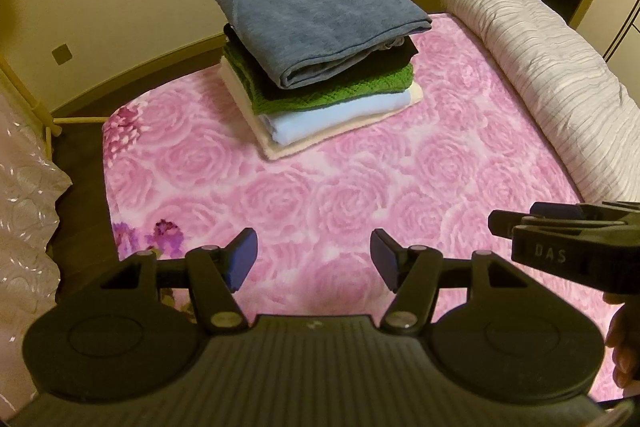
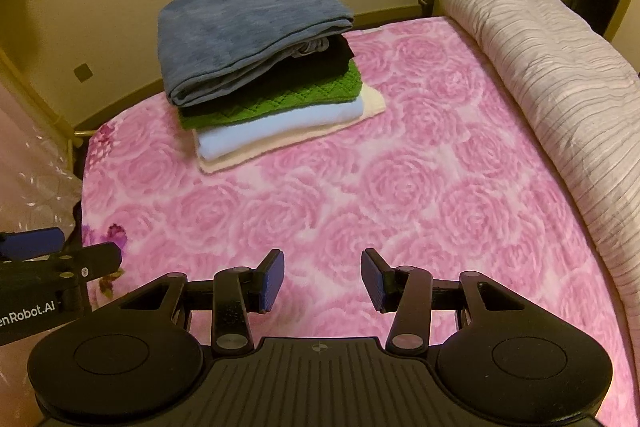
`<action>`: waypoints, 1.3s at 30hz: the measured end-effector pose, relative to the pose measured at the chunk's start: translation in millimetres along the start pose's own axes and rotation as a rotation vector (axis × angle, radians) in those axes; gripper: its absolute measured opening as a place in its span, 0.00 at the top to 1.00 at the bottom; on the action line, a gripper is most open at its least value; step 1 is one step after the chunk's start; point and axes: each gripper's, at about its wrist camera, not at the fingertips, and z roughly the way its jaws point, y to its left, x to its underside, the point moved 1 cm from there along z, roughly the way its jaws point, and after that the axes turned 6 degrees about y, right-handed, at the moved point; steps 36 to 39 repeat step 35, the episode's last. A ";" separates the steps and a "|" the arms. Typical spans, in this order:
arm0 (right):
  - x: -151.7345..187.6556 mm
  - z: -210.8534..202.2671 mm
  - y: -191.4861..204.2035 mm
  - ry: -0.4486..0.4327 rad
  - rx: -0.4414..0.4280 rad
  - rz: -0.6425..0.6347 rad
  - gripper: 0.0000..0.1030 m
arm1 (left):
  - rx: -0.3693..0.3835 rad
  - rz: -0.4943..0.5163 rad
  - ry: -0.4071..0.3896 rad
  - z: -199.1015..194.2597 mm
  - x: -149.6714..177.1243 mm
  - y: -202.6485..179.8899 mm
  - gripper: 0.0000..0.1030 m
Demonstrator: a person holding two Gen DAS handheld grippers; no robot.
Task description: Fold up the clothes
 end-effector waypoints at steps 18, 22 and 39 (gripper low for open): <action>-23.0 15.3 -5.0 0.004 0.012 0.007 0.55 | -0.009 0.007 -0.017 21.0 -23.1 -4.2 0.43; -29.1 18.5 -5.7 0.000 0.002 0.020 0.55 | -0.013 0.011 -0.029 21.8 -27.2 -4.5 0.43; -36.4 14.6 -2.7 -0.030 -0.018 0.076 0.55 | -0.050 0.051 -0.137 1.3 -31.4 -1.7 0.43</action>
